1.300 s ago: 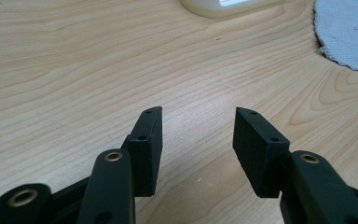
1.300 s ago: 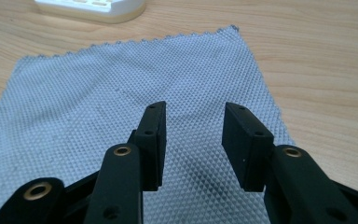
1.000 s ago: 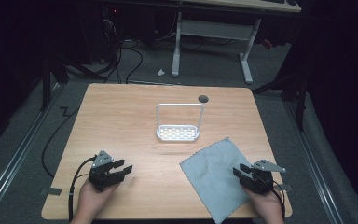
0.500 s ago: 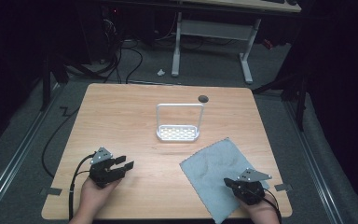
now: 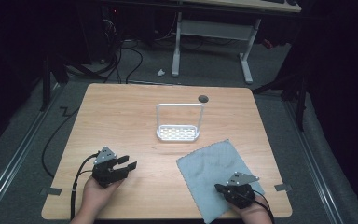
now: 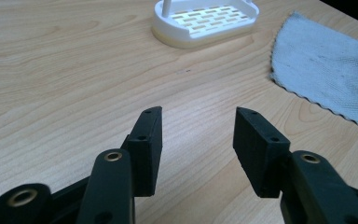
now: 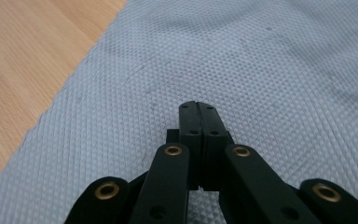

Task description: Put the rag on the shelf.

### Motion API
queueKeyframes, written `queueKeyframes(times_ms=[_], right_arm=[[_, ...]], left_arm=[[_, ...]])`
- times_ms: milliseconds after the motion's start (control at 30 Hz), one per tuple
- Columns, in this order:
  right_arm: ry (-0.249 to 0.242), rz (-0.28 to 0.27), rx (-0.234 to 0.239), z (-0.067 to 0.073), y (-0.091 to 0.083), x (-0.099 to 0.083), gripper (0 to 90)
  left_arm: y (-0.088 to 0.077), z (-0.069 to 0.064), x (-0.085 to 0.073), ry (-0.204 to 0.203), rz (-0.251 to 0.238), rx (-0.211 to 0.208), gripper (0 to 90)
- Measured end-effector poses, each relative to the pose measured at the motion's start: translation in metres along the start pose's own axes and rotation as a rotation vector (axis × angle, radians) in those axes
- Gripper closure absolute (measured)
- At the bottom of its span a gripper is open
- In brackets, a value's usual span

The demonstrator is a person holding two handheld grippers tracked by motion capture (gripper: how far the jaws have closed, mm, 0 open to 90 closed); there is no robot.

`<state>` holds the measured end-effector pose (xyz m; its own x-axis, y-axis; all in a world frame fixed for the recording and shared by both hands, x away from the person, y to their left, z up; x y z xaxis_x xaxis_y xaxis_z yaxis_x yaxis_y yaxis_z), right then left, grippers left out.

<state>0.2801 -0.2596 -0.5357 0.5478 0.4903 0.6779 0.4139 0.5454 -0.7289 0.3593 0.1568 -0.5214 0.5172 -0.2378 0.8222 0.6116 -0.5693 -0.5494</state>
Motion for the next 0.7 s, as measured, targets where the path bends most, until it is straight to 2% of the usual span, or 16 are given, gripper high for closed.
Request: queueKeyframes(times_ms=[67,100,200,233,267,300,333,400,500,567,633,700], right_arm=[[-0.012,0.002,0.009,0.003,0.003,0.003,90.0],[-0.041,0.004,0.029,0.01,0.01,0.009,90.0],[-0.059,0.005,0.044,0.015,0.015,0.014,90.0],[-0.082,0.007,0.058,0.02,0.02,0.018,90.0],[-0.082,0.007,0.058,0.02,0.02,0.018,90.0],[-0.098,0.009,0.06,0.021,0.022,0.02,90.0],[-0.096,0.003,0.04,0.018,0.02,0.021,90.0],[-0.052,-0.039,-0.003,0.005,0.011,0.02,90.0],[0.02,-0.081,-0.13,-0.024,-0.009,0.011,90.0],[0.074,-0.077,-0.184,-0.041,-0.019,0.001,90.0],[0.103,-0.054,-0.224,-0.052,-0.022,-0.008,90.0],[0.121,-0.031,-0.224,-0.057,-0.022,-0.014,90.0]], left_arm=[[-0.002,0.0,-0.002,0.002,0.004,0.002,52.5],[-0.004,-0.001,-0.004,0.001,0.004,0.001,52.5],[-0.006,-0.003,-0.005,0.001,0.007,-0.003,52.5],[-0.006,-0.006,-0.005,0.018,0.008,0.0,52.3],[-0.006,-0.006,-0.005,0.018,0.008,0.0,52.3],[-0.005,-0.009,-0.006,0.035,0.015,0.002,52.3],[-0.005,-0.01,-0.006,0.039,0.016,0.005,52.3],[-0.005,-0.011,-0.006,0.04,0.015,0.004,52.3],[-0.002,-0.014,-0.006,0.04,0.02,-0.003,52.4],[0.0,-0.015,-0.007,0.045,0.025,-0.004,52.4],[0.0,-0.016,-0.007,0.049,0.029,-0.006,52.4],[0.0,-0.017,-0.007,0.049,0.03,-0.006,52.4]])
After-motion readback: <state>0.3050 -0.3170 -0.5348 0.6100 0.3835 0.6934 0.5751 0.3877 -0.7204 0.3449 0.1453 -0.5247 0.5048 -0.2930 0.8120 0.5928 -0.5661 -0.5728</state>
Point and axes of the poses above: each handheld gripper's, and its own axes: y roughly forward along the jaws, x roughly out of its top, z roughly to its left, the point moved 2 cm from there along y, roughly forward along the jaws, and after that the axes turned 6 degrees about x, right-handed, at the moved point
